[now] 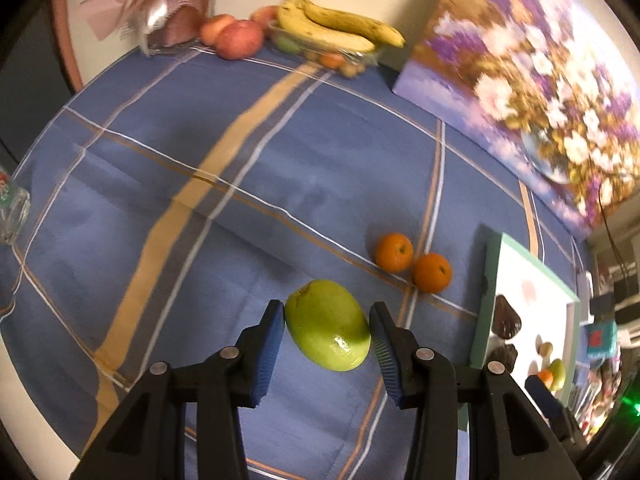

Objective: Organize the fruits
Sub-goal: 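Grasp the green apple with the left tool while the right tool grasps the small brown kiwi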

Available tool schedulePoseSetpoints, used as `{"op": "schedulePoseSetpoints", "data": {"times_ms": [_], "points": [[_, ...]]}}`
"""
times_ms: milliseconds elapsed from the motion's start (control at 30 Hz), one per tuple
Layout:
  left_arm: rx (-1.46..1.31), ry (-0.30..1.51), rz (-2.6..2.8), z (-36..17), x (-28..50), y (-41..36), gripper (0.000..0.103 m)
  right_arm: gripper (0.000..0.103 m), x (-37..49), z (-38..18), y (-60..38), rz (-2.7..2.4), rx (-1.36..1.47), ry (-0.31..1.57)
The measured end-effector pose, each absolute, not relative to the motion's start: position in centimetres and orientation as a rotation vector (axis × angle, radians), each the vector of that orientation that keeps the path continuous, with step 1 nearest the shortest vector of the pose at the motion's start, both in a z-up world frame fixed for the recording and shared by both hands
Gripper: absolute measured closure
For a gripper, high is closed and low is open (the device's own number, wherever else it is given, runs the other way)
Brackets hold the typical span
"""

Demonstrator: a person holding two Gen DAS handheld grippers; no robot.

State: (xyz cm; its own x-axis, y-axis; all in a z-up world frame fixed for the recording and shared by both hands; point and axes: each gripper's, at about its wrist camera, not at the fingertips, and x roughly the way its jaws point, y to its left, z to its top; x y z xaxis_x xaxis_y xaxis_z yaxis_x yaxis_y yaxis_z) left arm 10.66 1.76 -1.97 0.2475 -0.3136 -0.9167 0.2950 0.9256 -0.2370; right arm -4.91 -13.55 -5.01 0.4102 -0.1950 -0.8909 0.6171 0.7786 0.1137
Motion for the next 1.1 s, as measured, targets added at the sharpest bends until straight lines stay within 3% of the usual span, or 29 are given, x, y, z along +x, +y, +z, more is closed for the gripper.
{"op": "schedulePoseSetpoints", "data": {"times_ms": [667, 933, 1100], "points": [[-0.087, 1.278, -0.353, -3.0, 13.3, 5.1, 0.056, 0.009, 1.7, -7.3, -8.4, -0.341, 0.364, 1.072], [-0.079, 1.294, -0.358, -3.8, 13.6, 4.6, 0.056, 0.051, 2.9, -9.0, -8.9, -0.308, 0.416, 1.108], [-0.075, 1.299, -0.360, -4.0, 13.8, 4.4, 0.056, 0.064, 3.5, -9.4, -8.7, -0.286, 0.411, 1.120]]}}
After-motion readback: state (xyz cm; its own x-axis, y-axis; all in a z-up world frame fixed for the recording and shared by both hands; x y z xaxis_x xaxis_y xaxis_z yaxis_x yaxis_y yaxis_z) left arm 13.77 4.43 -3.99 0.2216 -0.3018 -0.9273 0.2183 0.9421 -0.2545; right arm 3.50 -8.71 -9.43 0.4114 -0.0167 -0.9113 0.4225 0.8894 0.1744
